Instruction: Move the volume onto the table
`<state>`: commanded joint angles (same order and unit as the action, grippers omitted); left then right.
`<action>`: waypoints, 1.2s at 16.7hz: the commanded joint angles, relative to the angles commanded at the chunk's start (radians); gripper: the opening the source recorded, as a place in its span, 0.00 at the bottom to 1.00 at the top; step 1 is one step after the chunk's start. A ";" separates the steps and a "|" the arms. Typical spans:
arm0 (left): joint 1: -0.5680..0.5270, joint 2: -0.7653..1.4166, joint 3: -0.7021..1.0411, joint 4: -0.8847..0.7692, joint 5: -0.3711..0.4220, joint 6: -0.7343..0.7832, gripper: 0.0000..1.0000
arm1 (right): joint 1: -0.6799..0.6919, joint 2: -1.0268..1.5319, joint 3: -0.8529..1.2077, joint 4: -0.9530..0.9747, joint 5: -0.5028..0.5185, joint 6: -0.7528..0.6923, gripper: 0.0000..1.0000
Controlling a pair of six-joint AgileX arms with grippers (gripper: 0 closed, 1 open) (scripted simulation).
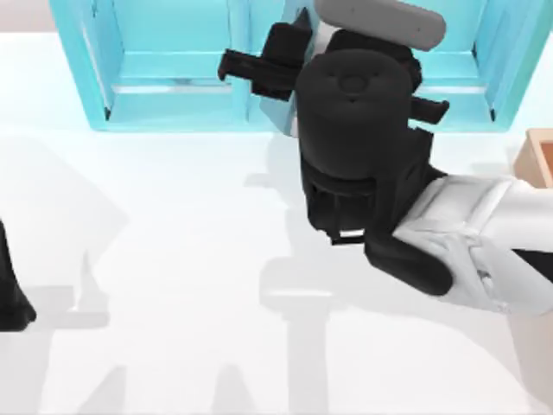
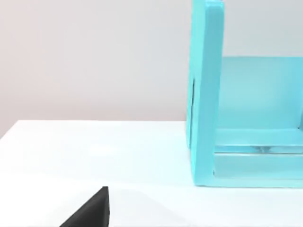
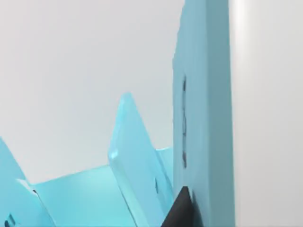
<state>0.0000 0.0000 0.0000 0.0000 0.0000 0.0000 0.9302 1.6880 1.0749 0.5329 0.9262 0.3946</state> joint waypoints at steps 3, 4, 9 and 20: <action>0.000 0.000 0.000 0.000 0.000 0.000 1.00 | 0.069 -0.046 -0.088 -0.010 0.027 -0.153 0.00; 0.000 0.000 0.000 0.000 0.000 0.000 1.00 | 0.099 -0.066 -0.127 -0.016 0.039 -0.221 0.00; 0.000 0.000 0.000 0.000 0.000 0.000 1.00 | 0.272 -0.197 -0.368 -0.051 0.099 -0.633 0.00; 0.000 0.000 0.000 0.000 0.000 0.000 1.00 | 0.563 -0.488 -0.833 -0.133 0.156 -1.348 0.00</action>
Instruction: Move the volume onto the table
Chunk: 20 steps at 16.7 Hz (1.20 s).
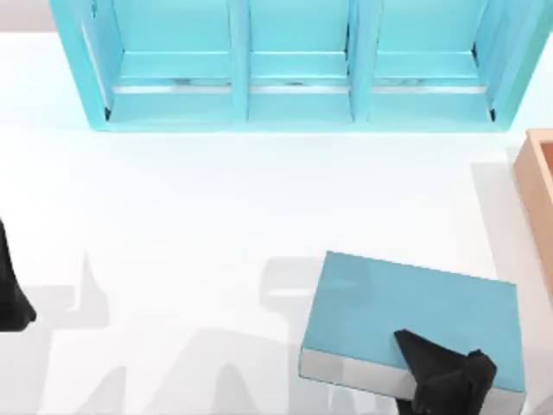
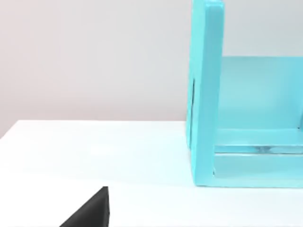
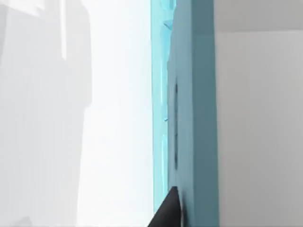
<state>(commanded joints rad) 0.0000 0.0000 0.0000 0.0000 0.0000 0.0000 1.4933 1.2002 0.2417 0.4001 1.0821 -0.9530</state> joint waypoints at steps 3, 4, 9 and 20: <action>0.000 0.000 0.000 0.000 0.000 0.000 1.00 | 0.008 -0.008 -0.013 -0.003 0.001 -0.016 0.00; 0.000 0.000 0.000 0.000 0.000 0.000 1.00 | 0.008 -0.008 -0.013 -0.003 0.001 -0.016 0.00; 0.000 0.000 0.000 0.000 0.000 0.000 1.00 | 0.015 -0.009 -0.014 -0.020 0.008 0.001 0.00; 0.000 0.000 0.000 0.000 0.000 0.000 1.00 | 0.045 0.049 -0.032 0.027 0.018 0.019 0.00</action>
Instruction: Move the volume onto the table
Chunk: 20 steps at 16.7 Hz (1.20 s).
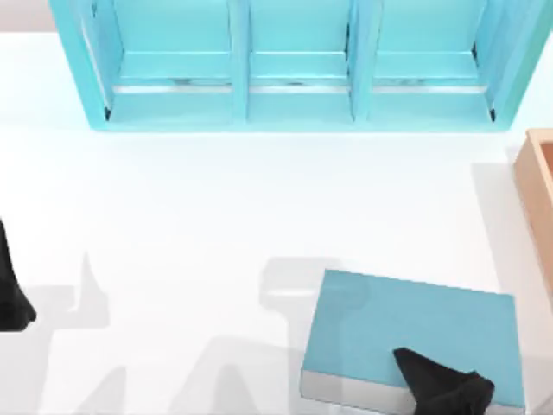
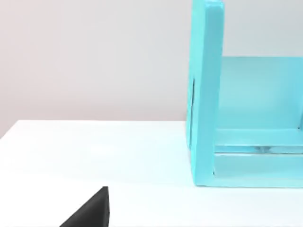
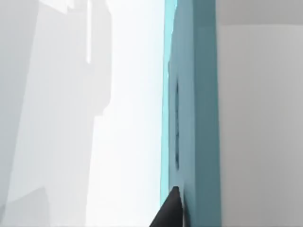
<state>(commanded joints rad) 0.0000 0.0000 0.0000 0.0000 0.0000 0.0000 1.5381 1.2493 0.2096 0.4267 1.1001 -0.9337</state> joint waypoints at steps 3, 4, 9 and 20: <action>0.000 0.000 0.000 0.000 0.000 0.000 1.00 | -0.006 0.086 -0.027 0.133 0.003 0.004 0.00; 0.000 0.000 0.000 0.000 0.000 0.000 1.00 | -0.009 0.113 -0.036 0.162 0.004 0.005 0.00; 0.000 0.000 0.000 0.000 0.000 0.000 1.00 | -0.014 0.138 -0.048 0.189 0.004 0.007 0.00; 0.000 0.000 0.000 0.000 0.000 0.000 1.00 | -0.014 0.138 -0.048 0.189 0.004 0.007 0.83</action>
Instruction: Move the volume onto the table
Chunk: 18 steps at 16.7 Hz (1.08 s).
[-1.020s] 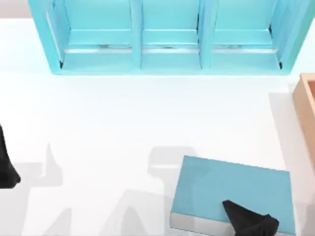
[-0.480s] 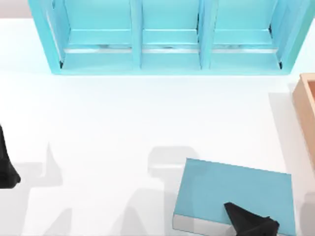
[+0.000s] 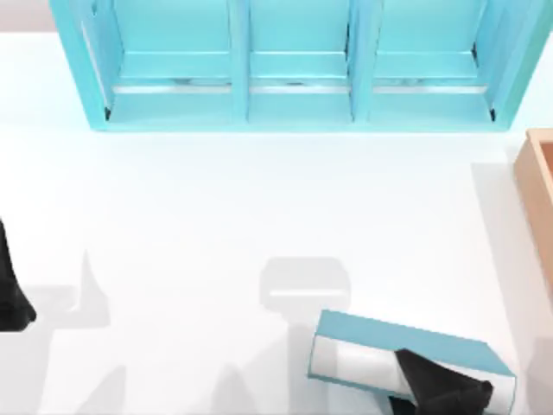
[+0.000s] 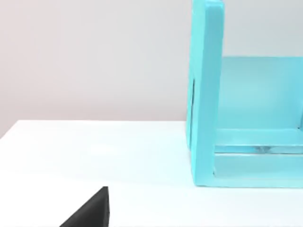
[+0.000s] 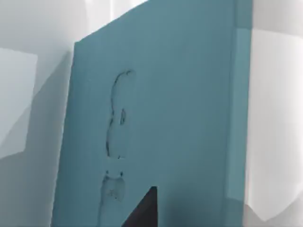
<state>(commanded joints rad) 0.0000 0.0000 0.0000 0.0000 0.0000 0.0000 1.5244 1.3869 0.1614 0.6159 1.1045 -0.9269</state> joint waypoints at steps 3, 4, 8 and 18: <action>0.000 0.000 0.000 0.000 0.000 0.000 1.00 | 0.000 0.000 0.000 0.000 0.000 0.000 1.00; 0.000 0.000 0.000 0.000 0.000 0.000 1.00 | 0.000 0.000 0.000 0.000 0.000 0.000 1.00; 0.000 0.000 0.000 0.000 0.000 0.000 1.00 | 0.000 0.000 0.000 0.000 0.000 0.000 1.00; 0.000 0.000 0.000 0.000 0.000 0.000 1.00 | 0.074 0.043 0.064 -0.194 0.001 0.191 1.00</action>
<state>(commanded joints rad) 0.0000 0.0000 0.0000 0.0000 0.0000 0.0000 1.5987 1.4302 0.2255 0.4221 1.1056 -0.7357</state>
